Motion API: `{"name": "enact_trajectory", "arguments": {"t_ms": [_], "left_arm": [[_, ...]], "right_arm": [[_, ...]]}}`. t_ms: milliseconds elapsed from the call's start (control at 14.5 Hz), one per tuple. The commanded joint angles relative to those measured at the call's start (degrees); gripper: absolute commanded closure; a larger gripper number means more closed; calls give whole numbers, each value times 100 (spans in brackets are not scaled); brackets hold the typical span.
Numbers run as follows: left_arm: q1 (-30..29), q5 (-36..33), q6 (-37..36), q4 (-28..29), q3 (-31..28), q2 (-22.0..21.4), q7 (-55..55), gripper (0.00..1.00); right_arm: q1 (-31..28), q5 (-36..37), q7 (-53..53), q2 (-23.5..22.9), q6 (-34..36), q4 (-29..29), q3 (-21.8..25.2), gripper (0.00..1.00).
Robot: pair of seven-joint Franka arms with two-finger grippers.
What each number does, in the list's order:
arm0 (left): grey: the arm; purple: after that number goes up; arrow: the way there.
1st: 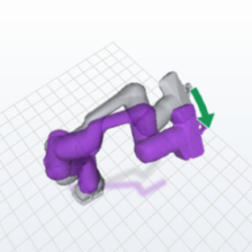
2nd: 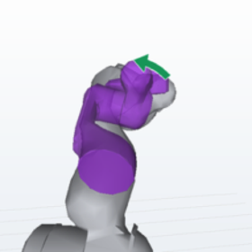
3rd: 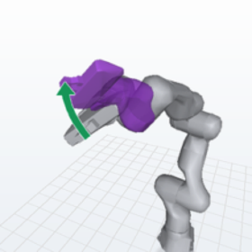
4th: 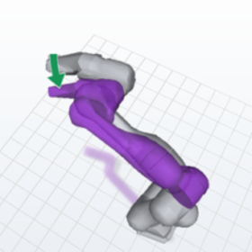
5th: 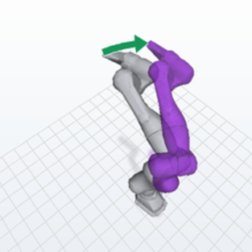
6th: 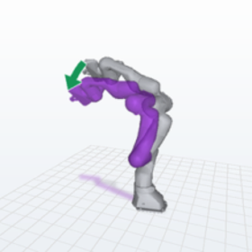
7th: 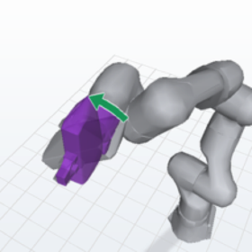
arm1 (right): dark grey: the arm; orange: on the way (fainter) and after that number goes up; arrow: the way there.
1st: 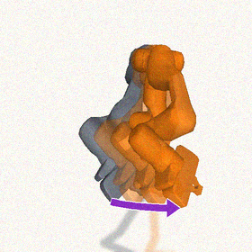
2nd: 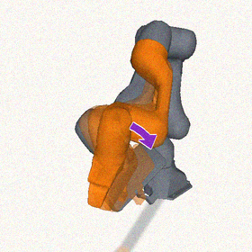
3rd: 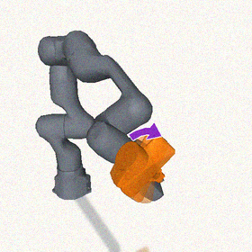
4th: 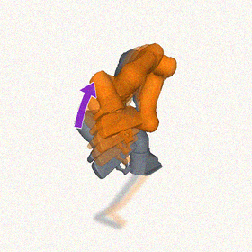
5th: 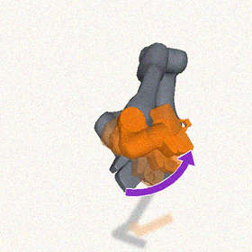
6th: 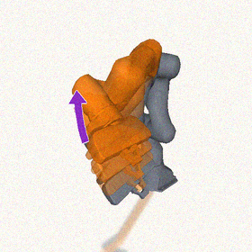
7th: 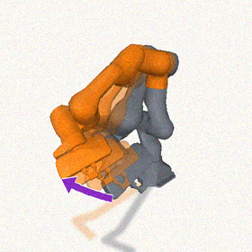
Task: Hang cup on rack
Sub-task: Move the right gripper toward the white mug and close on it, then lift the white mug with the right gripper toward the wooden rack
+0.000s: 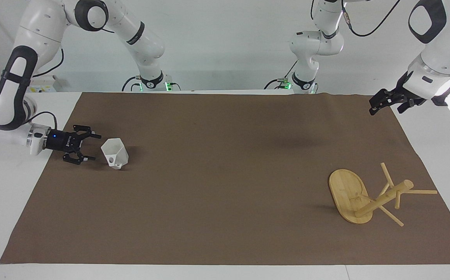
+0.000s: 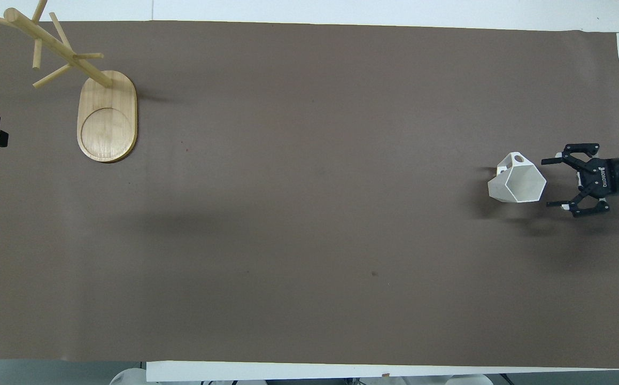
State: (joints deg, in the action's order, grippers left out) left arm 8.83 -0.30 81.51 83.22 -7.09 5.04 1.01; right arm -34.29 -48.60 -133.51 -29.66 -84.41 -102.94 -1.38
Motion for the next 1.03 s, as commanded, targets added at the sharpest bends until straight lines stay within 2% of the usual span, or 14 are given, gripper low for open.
{"name": "enact_trajectory", "arguments": {"t_ms": [0,206,550,826,894,963], "left_arm": [[-31,65,32,133,6,-126,57,0],[-31,65,32,133,6,-126,57,0],[-31,65,32,133,6,-126,57,0],[-31,65,32,133,6,-126,57,0],[-31,65,32,133,6,-126,57,0],[-31,65,32,133,6,-126,57,0]], "right_arm": [[-8,-351,-517,-469,-31,-42,-11,0],[10,-396,-877,-479,-31,-68,-11,0],[80,-615,-1361,-409,4,-464,-37,0],[89,-694,-1414,-409,4,-482,-81,0],[89,-694,-1423,-409,4,-482,-116,3],[89,-694,-1432,-409,13,-482,-151,21]]}}
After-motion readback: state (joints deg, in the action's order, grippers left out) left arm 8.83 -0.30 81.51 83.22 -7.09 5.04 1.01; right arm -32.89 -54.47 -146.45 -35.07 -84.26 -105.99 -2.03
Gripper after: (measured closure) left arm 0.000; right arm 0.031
